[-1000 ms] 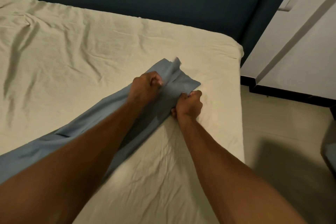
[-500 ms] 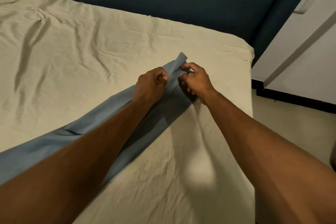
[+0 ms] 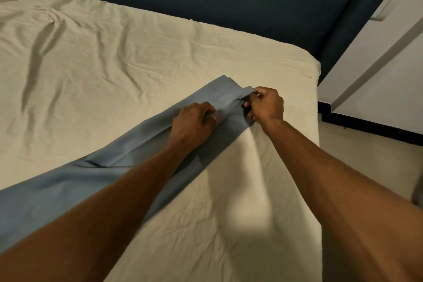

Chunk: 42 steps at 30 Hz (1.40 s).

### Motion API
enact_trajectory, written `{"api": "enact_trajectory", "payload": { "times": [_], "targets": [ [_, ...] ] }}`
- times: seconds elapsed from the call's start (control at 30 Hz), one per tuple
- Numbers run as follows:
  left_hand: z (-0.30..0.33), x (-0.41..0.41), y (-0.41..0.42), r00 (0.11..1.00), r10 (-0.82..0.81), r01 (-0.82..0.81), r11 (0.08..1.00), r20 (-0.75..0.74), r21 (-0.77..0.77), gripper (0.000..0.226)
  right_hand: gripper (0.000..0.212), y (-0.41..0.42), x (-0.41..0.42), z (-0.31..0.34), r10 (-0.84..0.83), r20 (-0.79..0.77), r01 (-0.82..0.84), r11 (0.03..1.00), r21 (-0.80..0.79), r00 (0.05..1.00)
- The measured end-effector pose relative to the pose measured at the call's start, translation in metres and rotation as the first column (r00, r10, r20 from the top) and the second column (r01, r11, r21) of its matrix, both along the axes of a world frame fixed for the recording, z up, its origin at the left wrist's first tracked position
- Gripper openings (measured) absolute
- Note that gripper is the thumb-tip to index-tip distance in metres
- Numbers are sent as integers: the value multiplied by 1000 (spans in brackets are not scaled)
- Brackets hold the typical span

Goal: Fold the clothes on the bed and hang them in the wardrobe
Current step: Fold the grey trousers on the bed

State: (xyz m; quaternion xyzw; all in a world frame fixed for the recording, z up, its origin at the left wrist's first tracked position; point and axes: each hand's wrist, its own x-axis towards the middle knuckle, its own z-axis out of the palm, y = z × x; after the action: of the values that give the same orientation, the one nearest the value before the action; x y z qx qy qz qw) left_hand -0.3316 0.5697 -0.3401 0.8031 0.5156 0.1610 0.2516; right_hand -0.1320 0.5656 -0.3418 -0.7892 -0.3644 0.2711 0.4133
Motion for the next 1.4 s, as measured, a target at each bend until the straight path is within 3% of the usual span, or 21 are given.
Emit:
{"api": "enact_trajectory", "payload": {
  "times": [0.1,0.13,0.2,0.3,0.47,0.63,0.83,1.1,1.23,1.3,1.4],
  "targets": [
    [-9,-15,-6,995,99,-100,994,10,46,27,22,-13,5,9,-53,-292,74,995,61,955],
    [-9,-20,-7,991,136,-136,989,4,52,28,20,-16,10,11,-94,-325,124,990,73,941],
    [-9,-31,-6,979,198,-196,980,-42,45,30,19,-22,19,10,-125,-239,137,990,35,963],
    [-9,-41,-3,966,232,-227,973,-114,51,29,22,-29,26,7,-14,-95,5,995,-97,995],
    [-4,-40,0,958,245,-237,969,-150,68,26,28,-25,26,15,76,-213,-111,981,-158,974],
    [-2,-19,10,974,182,-168,980,-137,107,25,15,-27,33,2,118,-259,-153,981,-122,959],
    [-4,34,29,982,81,-67,994,-169,92,32,25,-29,35,-18,159,-168,-170,984,-48,973],
    [-22,52,43,958,33,55,955,-286,293,16,39,-28,43,-27,222,-71,-225,973,-45,973],
    [-10,44,47,981,-5,76,930,-193,361,16,35,-27,45,-20,254,-87,-260,963,-65,963],
    [2,39,53,988,-21,85,906,-156,415,15,45,-27,46,-12,252,-86,-258,964,-64,964],
    [20,35,67,998,-25,51,902,-65,430,12,59,-27,49,0,216,121,-211,976,-53,969]
  ]
}}
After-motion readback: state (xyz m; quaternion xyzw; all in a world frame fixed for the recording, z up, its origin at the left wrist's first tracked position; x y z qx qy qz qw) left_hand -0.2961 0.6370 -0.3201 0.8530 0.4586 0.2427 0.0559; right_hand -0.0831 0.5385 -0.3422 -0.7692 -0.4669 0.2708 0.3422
